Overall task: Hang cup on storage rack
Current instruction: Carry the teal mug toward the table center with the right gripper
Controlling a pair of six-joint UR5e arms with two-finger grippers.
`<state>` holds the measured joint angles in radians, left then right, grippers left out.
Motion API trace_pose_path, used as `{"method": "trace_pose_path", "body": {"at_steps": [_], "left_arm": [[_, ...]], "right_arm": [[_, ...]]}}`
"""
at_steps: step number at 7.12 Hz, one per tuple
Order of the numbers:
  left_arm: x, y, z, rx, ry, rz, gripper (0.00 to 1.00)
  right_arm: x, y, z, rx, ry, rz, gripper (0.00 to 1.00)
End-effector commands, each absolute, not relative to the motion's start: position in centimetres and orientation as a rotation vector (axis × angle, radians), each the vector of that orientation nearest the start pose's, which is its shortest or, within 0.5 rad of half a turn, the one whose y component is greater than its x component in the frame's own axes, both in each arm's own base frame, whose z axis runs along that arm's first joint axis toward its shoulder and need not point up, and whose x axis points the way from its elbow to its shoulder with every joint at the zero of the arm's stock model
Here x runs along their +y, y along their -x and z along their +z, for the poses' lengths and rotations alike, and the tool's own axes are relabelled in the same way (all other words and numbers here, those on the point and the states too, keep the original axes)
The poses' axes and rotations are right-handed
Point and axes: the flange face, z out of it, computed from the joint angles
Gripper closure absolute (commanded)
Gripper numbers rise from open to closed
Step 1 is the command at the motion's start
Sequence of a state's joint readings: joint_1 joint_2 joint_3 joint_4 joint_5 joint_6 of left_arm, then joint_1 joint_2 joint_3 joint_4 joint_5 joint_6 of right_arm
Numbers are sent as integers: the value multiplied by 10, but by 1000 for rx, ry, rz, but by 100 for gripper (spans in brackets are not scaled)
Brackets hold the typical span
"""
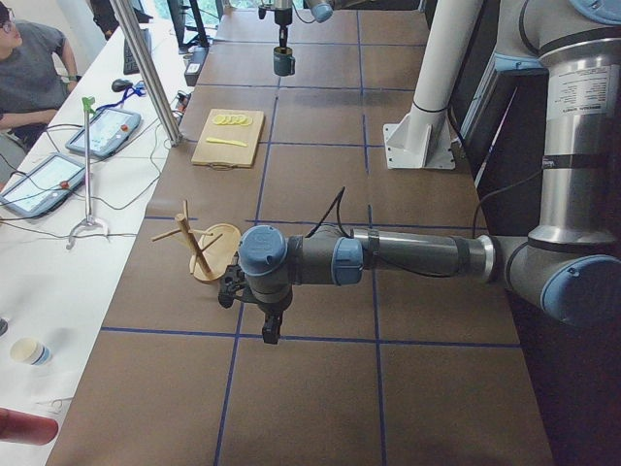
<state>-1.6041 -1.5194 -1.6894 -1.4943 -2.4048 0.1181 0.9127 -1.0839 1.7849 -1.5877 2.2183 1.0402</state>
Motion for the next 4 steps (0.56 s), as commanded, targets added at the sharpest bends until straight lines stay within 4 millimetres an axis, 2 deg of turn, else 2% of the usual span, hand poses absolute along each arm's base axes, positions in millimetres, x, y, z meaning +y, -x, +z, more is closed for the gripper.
{"method": "trace_pose_path", "body": {"at_steps": [1, 2, 3, 4], "left_arm": [[-468, 75, 626, 832, -64, 81, 0], [-468, 75, 626, 832, -64, 81, 0], [-468, 75, 626, 832, -64, 81, 0], [-468, 75, 626, 832, -64, 81, 0]], "right_arm": [[-495, 422, 204, -862, 117, 298, 100], [-461, 473, 182, -842, 124, 408, 100], [-436, 508, 177, -823, 141, 436, 100], [-421, 531, 178, -803, 166, 452, 100]]}}
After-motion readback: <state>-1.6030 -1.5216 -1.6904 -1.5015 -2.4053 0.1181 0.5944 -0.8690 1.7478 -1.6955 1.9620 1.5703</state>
